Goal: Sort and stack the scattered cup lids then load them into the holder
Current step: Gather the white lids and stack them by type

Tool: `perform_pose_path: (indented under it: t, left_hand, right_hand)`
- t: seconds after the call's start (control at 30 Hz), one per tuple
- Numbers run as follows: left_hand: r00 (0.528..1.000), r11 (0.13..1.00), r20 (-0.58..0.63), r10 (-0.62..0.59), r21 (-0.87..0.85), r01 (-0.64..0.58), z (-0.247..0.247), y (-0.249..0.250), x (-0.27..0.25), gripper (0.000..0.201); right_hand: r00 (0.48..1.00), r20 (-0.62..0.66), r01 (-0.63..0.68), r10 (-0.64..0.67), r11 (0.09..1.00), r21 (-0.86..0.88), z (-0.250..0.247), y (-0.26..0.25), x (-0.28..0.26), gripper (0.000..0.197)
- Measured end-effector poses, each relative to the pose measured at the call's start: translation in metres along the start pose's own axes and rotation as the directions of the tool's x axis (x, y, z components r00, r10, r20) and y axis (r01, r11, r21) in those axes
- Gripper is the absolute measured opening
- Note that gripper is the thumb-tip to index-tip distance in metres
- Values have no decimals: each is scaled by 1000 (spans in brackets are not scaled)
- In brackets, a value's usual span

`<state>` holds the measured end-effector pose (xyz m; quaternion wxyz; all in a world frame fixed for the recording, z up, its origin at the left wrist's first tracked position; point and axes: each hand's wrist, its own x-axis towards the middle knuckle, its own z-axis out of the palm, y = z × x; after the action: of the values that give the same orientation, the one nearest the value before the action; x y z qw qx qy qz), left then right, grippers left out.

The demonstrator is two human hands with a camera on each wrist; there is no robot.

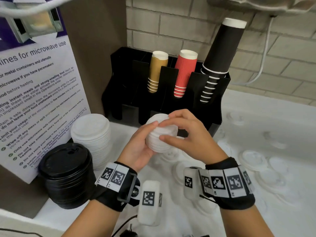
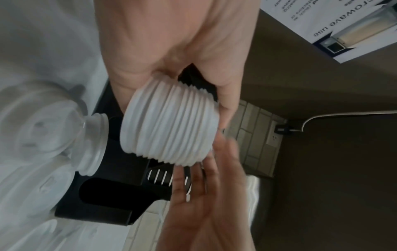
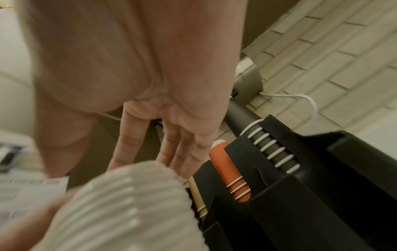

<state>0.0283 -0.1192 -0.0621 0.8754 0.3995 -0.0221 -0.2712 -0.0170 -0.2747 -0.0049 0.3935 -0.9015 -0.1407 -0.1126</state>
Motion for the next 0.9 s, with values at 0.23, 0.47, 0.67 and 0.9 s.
perform_pose_path:
  t: [0.23, 0.47, 0.67, 0.9]
  left_hand:
    - [983, 987, -173, 66, -134, -90, -10, 0, -4, 65]
    - [988, 982, -140, 67, -168, -90, -9, 0, -2, 61]
    - [996, 988, -19, 90, -121, -91, -12, 4, -3, 59]
    - [989, 990, 56, 136, -38, -134, -20, 15, 1, 66]
  right_hand:
    - [903, -287, -323, 320, 946, 38, -37, 43, -15, 25]
    - [859, 220, -405, 462, 876, -260, -21, 53, -28, 25]
    - [766, 346, -362, 542, 808, -464, 13, 47, -8, 35]
    - [954, -10, -297, 298, 948, -117, -20, 31, -10, 28]
